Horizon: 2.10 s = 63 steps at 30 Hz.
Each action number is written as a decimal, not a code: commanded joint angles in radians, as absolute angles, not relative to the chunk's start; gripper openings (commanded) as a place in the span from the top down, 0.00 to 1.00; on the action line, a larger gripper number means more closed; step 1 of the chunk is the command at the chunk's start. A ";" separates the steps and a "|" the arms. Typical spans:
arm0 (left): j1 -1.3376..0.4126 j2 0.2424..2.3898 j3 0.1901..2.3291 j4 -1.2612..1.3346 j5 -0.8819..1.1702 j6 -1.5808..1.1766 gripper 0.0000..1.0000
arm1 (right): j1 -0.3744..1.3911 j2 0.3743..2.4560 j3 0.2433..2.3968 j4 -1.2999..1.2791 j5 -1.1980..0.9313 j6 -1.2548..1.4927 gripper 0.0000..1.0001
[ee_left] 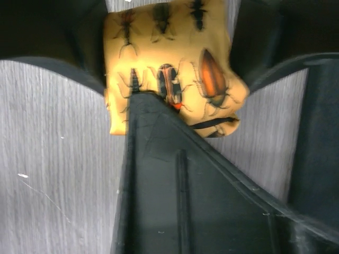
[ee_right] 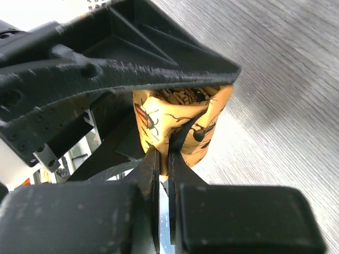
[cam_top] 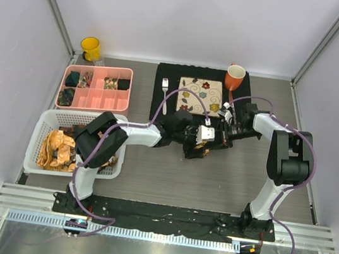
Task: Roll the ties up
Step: Pick up the tie at the center of the board, then place the tie in the storage box.
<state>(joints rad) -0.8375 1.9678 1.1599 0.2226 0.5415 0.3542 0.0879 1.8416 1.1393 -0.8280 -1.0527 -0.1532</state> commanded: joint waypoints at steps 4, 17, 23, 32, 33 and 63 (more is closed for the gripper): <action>-0.839 1.936 1.201 0.126 0.577 0.408 0.60 | 0.094 1.787 1.204 -0.850 -1.124 -0.124 0.99; -0.686 1.775 1.463 -0.342 0.526 0.167 0.00 | 0.015 1.805 1.385 -0.767 -1.169 0.049 0.99; -0.557 1.740 1.640 -0.580 0.554 -0.035 0.00 | 0.014 1.818 1.436 -0.545 -1.186 0.259 0.99; -0.289 1.675 1.663 -0.506 0.837 -0.391 0.00 | 0.066 1.802 1.278 0.539 -1.193 1.191 0.99; -0.253 1.681 1.660 -0.476 0.865 -0.443 0.00 | 0.080 1.807 1.267 0.690 -1.189 1.265 0.99; -0.241 1.680 1.404 0.133 1.108 -1.017 0.01 | 0.305 1.891 1.304 1.000 -1.157 1.494 0.99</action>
